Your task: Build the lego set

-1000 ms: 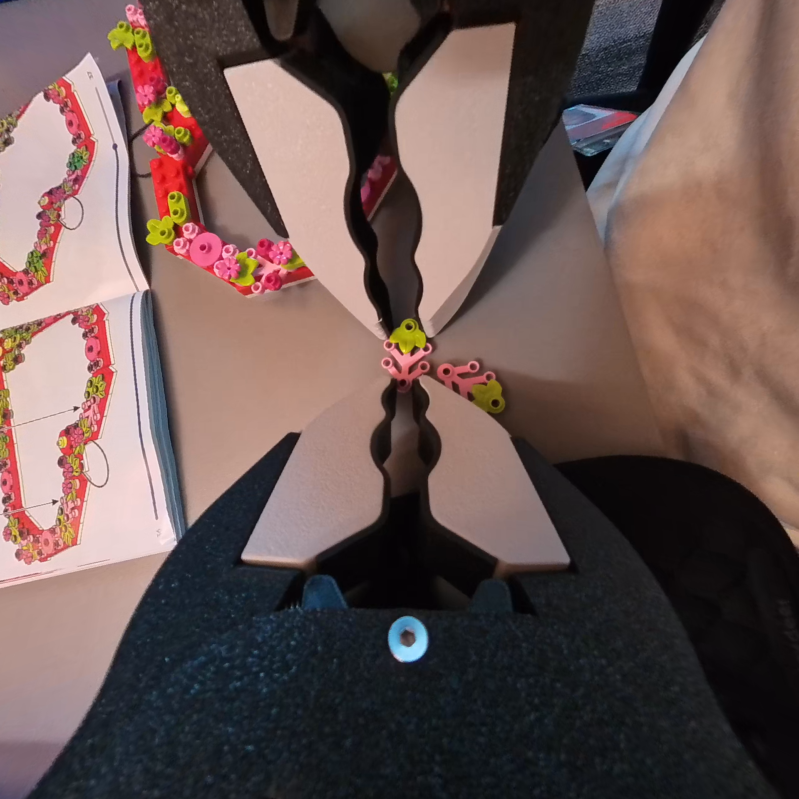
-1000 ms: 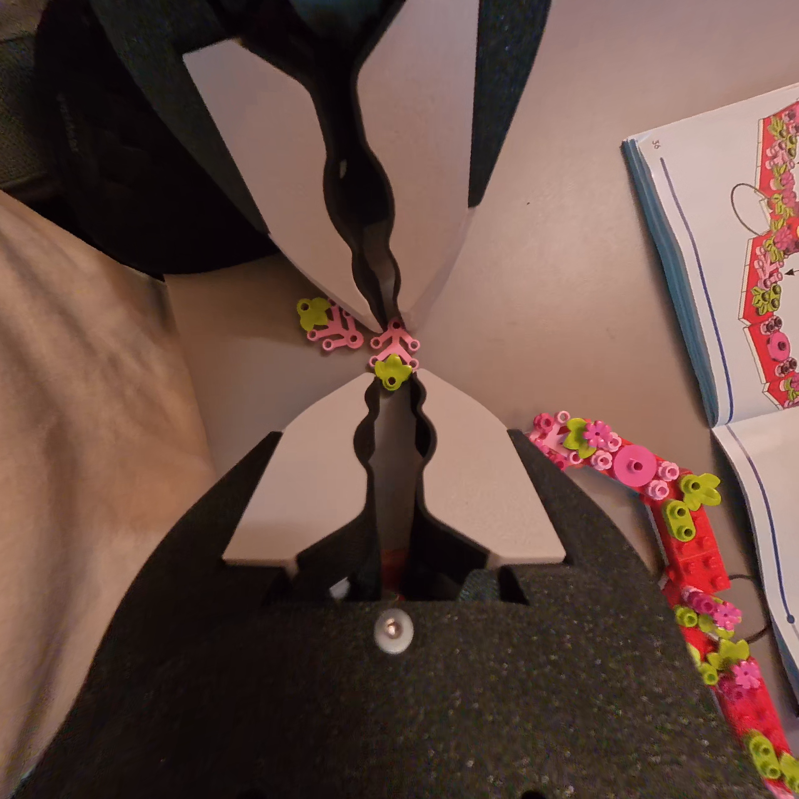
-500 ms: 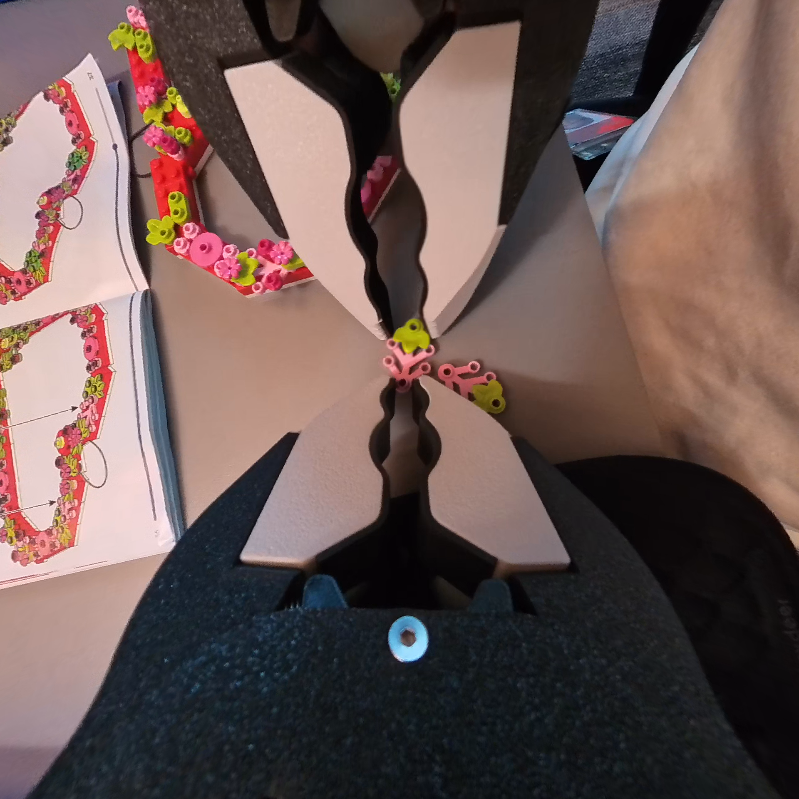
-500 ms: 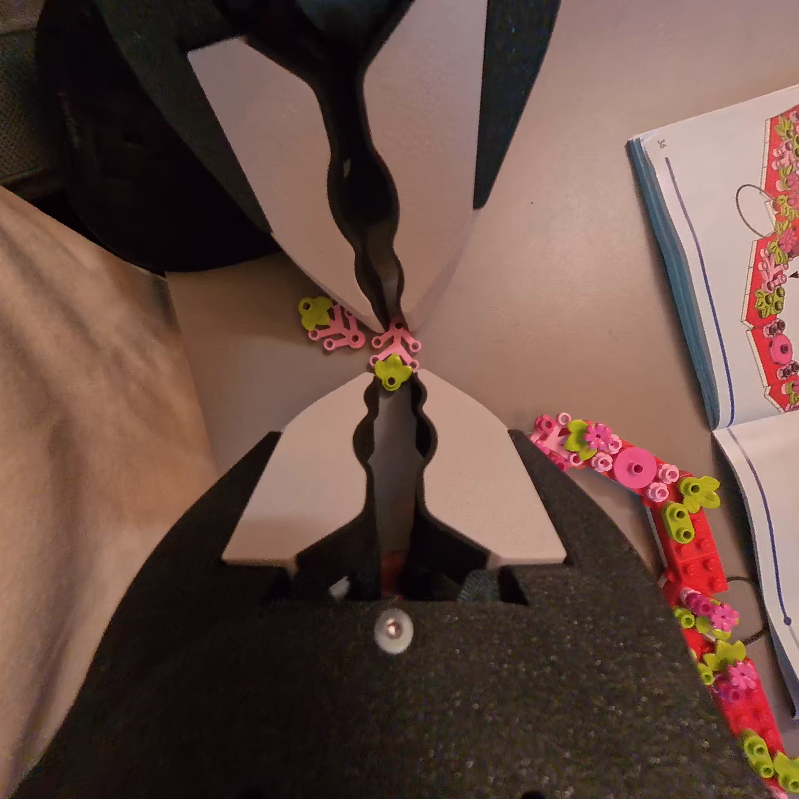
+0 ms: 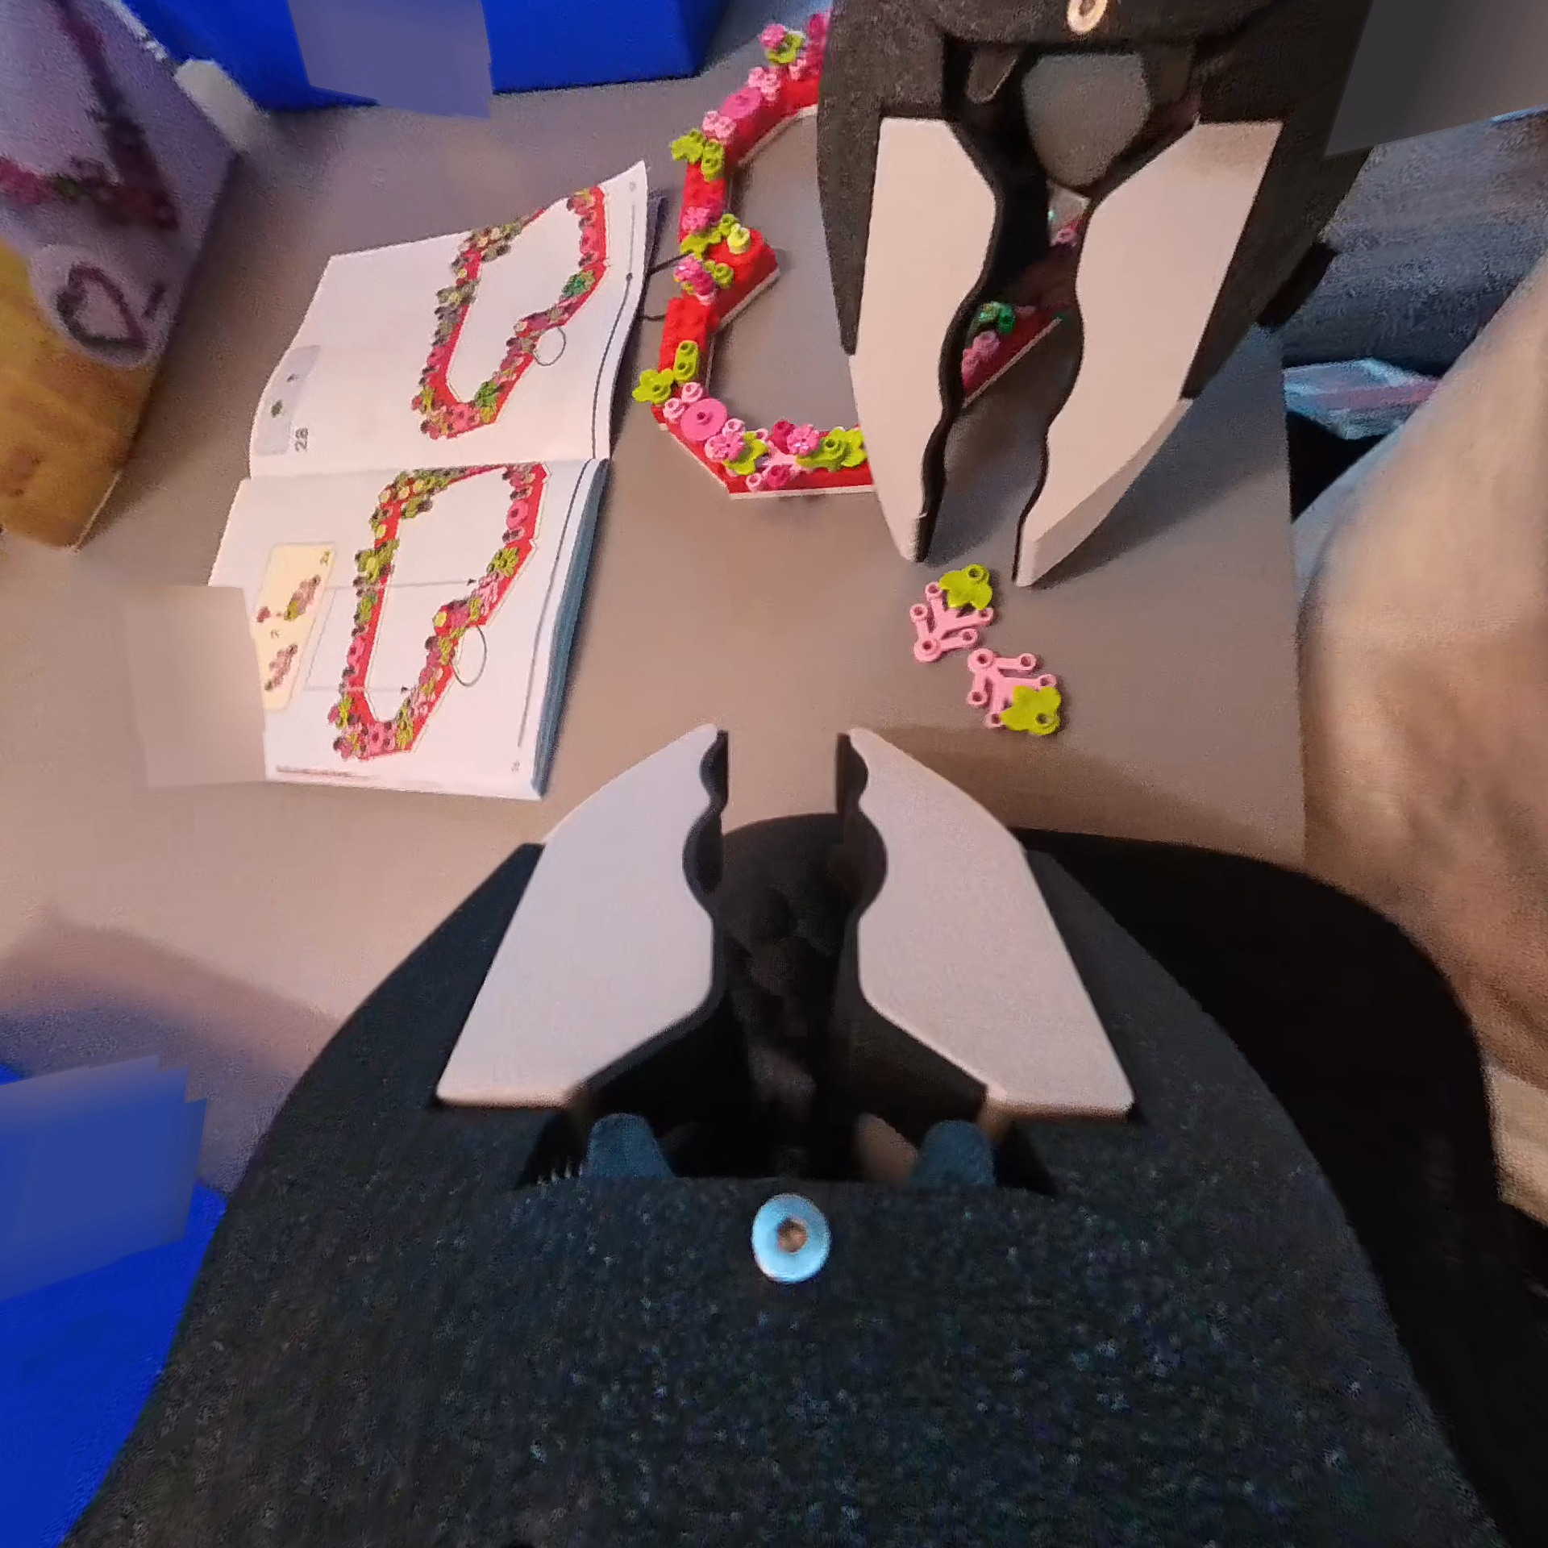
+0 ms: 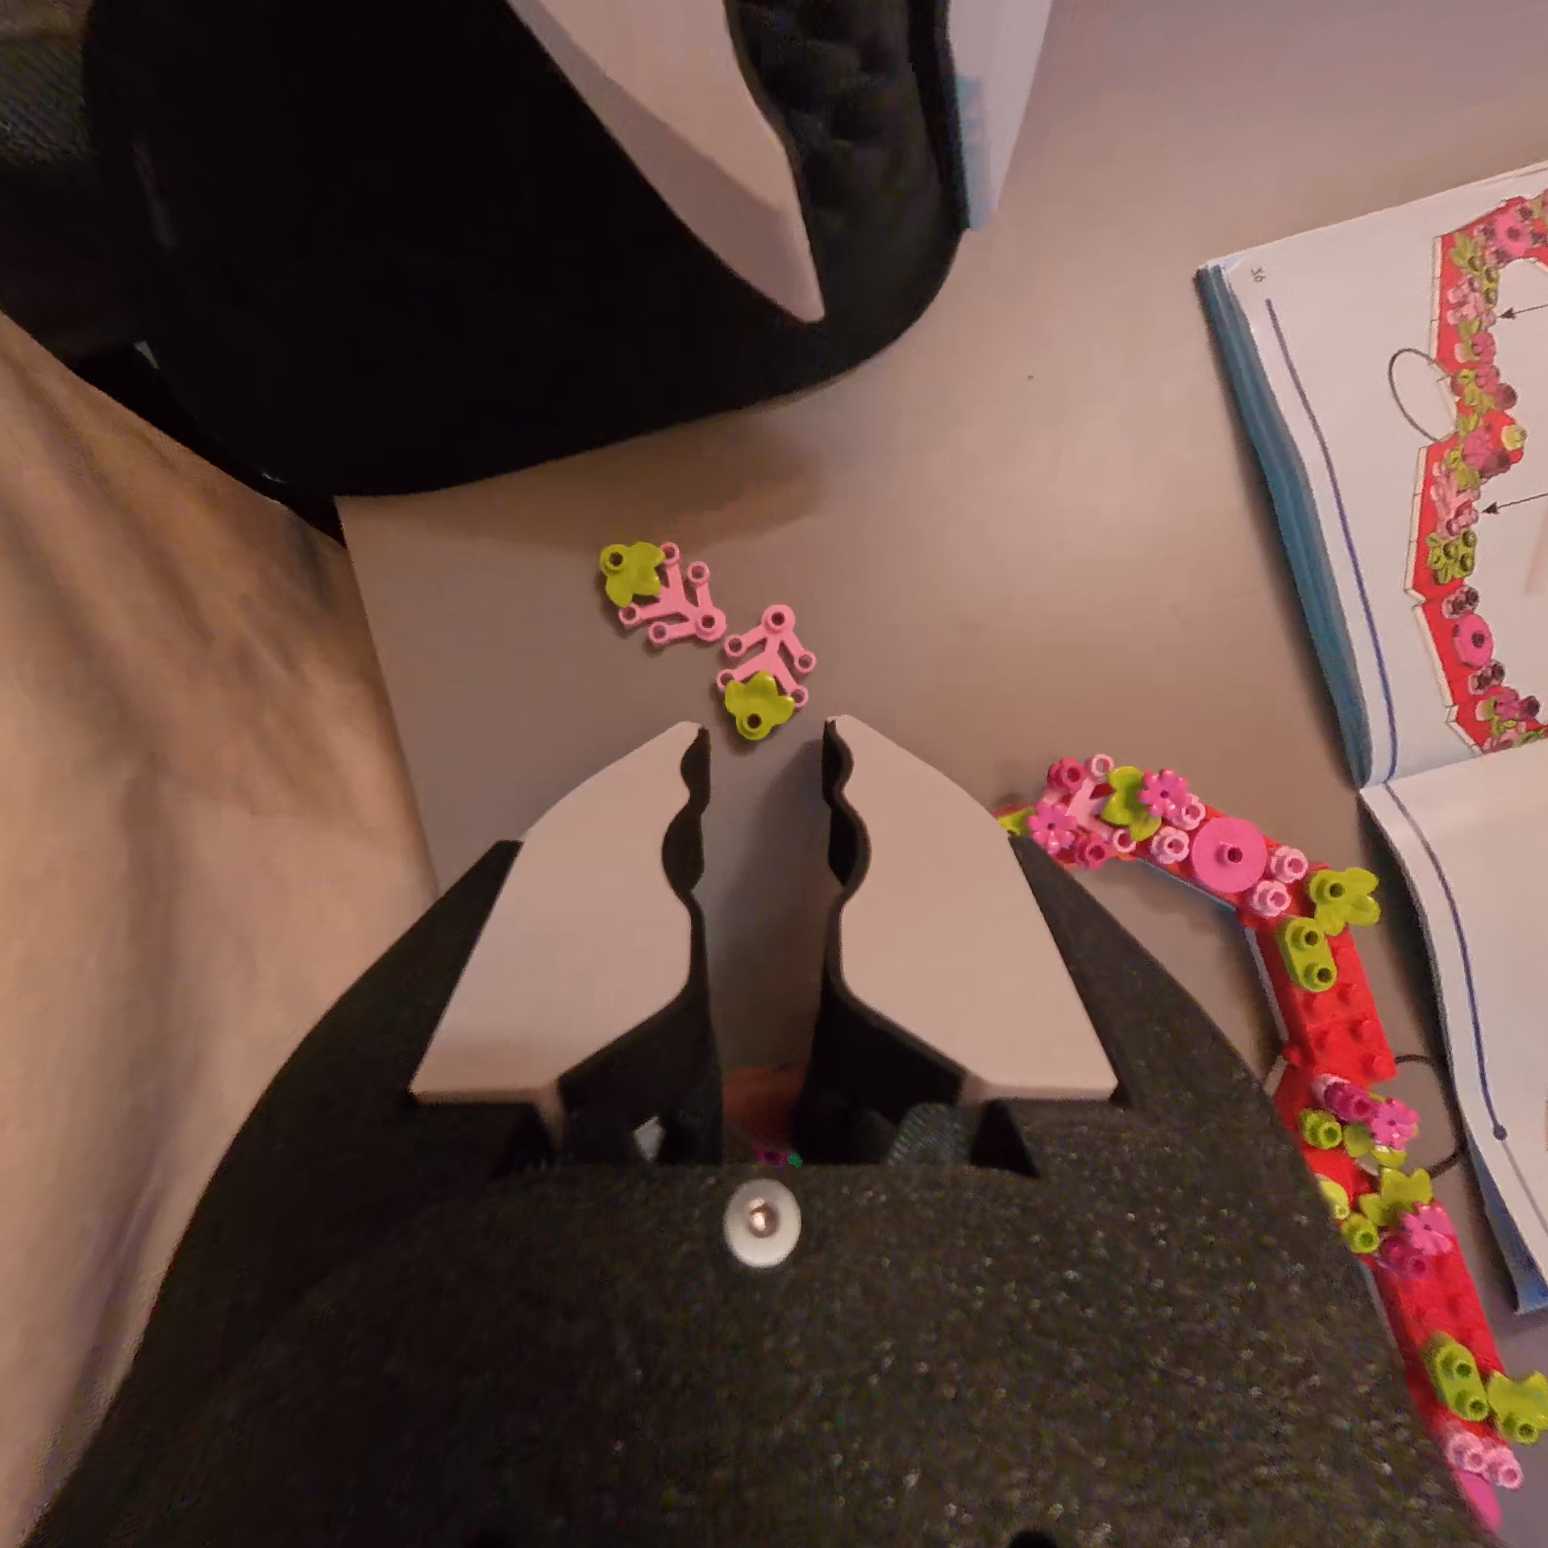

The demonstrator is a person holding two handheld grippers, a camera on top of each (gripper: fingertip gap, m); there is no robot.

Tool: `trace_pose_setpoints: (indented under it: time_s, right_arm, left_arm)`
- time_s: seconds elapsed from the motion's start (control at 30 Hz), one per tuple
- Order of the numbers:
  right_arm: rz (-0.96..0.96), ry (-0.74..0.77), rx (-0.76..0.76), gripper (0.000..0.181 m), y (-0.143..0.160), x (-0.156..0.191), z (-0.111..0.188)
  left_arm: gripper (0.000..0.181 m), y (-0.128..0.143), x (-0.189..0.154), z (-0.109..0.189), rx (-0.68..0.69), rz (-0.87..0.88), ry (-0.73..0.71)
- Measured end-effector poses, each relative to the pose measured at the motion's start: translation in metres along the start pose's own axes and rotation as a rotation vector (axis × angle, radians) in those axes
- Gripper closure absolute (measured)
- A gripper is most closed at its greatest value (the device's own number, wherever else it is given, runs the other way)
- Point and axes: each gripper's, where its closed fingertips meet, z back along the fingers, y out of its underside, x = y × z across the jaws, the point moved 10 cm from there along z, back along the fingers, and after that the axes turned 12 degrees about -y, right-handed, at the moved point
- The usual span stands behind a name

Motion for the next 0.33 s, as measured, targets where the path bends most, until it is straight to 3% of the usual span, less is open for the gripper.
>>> trace_pose_setpoints:
  time_s: [0.17, 0.23, 0.33]
  right_arm:
    - [0.066, 0.087, -0.101, 0.151, -0.005, 0.003, 0.01]
    - [0.099, 0.17, -0.247, 0.151, -0.008, 0.001, 0.026]
    - [0.112, 0.289, -0.562, 0.146, -0.006, -0.005, 0.057]
  left_arm:
    - [0.131, -0.007, -0.021, 0.014, -0.064, 0.166, -0.159]
    - [0.134, -0.011, -0.019, 0.021, -0.224, 0.292, -0.292]
    - [0.145, -0.01, -0.01, 0.04, -0.631, 0.538, -0.42]
